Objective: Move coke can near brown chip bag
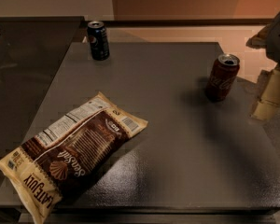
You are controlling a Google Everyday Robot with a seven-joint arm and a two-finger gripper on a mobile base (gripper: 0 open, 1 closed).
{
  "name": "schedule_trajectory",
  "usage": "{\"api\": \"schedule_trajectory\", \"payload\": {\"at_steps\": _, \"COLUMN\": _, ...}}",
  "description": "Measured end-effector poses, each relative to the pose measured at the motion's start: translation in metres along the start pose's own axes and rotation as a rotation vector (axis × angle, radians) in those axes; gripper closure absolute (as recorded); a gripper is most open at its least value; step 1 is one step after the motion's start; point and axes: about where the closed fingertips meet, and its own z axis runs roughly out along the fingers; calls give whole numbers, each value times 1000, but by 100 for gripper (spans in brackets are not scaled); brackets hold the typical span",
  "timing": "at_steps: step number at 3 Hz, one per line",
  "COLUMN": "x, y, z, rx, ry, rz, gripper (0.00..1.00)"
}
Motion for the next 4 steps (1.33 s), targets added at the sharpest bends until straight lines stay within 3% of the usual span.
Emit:
{"api": "schedule_trajectory", "payload": {"at_steps": 2, "x": 2, "y": -5, "z": 0, "rx": 12, "ry": -11, "rz": 16, "gripper": 0}}
{"api": "schedule_trajectory", "payload": {"at_steps": 4, "x": 17, "y": -50, "z": 14, "rx": 39, "ry": -106, "rz": 143, "gripper": 0}}
